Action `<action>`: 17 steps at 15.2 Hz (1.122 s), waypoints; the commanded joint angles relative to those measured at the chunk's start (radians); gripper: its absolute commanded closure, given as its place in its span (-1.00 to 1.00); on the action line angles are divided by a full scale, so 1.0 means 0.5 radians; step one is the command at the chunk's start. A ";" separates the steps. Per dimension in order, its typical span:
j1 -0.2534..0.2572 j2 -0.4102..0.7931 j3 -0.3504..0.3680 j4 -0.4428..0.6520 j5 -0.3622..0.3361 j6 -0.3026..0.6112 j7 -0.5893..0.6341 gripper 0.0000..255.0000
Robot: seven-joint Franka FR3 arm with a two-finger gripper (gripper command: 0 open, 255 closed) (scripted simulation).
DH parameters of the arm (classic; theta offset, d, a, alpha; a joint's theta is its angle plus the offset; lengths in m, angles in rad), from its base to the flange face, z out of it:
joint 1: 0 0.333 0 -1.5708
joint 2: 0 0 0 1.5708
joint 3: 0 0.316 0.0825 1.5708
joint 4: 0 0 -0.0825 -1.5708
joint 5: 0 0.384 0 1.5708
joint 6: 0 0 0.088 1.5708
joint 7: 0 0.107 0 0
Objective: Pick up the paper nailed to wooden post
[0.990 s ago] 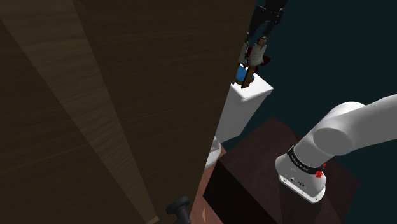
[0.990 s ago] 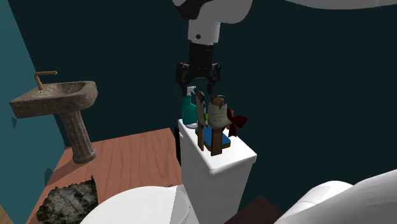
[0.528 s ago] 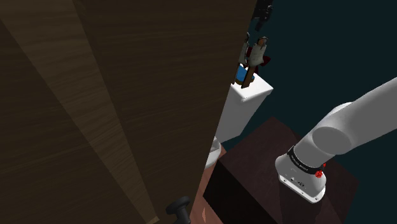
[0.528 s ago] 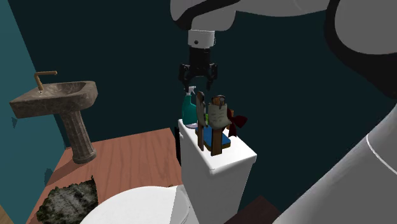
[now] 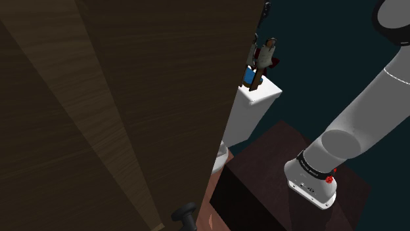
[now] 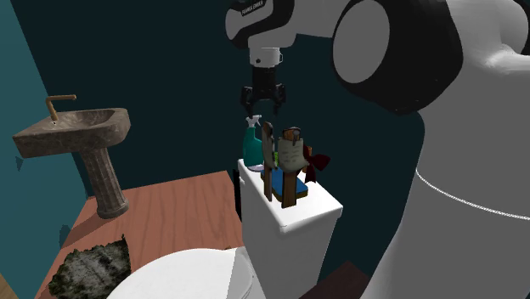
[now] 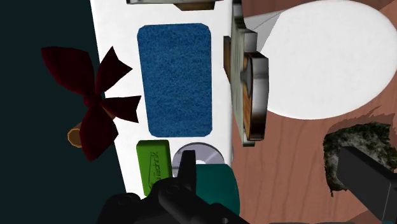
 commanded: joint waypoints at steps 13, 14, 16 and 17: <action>-0.004 0.017 -0.004 -0.182 -0.004 0.198 -0.001 1.00; -0.004 0.017 -0.004 -0.182 -0.004 0.199 -0.001 1.00; -0.004 0.017 -0.004 -0.183 -0.004 0.199 -0.001 1.00; -0.004 0.016 -0.004 -0.184 -0.004 0.200 -0.001 1.00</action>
